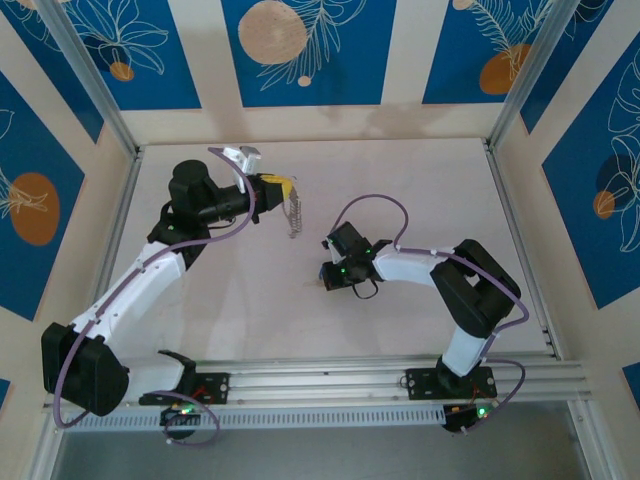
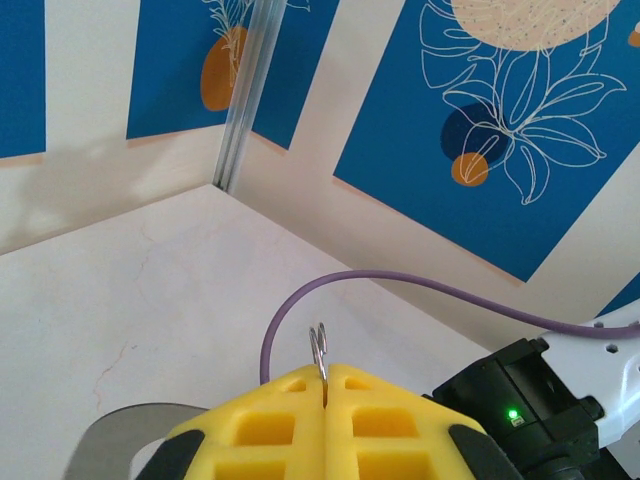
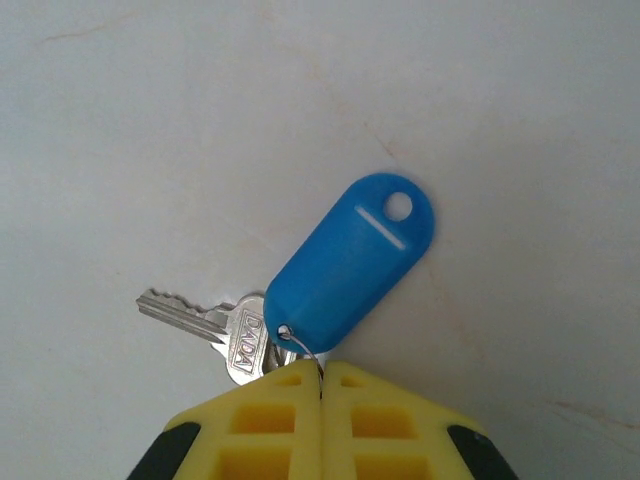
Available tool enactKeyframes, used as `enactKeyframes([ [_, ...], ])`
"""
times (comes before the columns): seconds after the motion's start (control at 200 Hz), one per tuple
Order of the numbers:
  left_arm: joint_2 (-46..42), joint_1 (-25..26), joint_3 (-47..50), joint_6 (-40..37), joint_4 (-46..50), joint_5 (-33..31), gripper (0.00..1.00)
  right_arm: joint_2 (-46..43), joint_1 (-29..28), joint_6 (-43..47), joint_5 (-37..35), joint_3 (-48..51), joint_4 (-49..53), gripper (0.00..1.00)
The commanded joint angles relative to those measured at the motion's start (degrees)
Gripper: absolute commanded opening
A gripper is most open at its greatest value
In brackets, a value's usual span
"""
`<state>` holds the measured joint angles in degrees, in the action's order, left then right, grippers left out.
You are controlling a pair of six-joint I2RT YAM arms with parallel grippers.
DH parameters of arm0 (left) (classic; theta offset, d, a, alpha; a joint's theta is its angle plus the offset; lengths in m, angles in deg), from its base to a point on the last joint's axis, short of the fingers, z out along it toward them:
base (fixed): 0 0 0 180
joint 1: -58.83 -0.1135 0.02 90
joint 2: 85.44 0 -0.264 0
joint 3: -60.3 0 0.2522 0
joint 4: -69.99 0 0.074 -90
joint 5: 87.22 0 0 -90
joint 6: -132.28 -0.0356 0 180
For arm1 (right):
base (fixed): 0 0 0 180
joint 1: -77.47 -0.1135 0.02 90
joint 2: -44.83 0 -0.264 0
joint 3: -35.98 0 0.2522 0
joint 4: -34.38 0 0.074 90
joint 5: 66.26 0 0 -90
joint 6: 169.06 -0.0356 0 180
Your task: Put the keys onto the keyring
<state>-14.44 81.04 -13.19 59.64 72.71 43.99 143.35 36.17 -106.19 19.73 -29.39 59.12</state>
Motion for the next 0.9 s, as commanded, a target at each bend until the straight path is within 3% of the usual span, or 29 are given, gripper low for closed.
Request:
enactKeyframes([
  [0.0, -1.0, 0.5, -1.2, -1.5, -0.7, 0.0, 0.00, -1.5, -0.4, 0.0, 1.0, -0.7, 1.1, 0.00],
  [0.415, -1.0, 0.5, -0.8, -1.3, -1.3, 0.1, 0.00, -4.6, 0.3, -0.9, 3.0, 0.1, 0.8, 0.00],
  [0.895, -1.4, 0.5, -0.2, -0.6, -1.9, 0.5, 0.00, -1.3, 0.1, -1.6, 3.0, 0.8, -0.2, 0.00],
])
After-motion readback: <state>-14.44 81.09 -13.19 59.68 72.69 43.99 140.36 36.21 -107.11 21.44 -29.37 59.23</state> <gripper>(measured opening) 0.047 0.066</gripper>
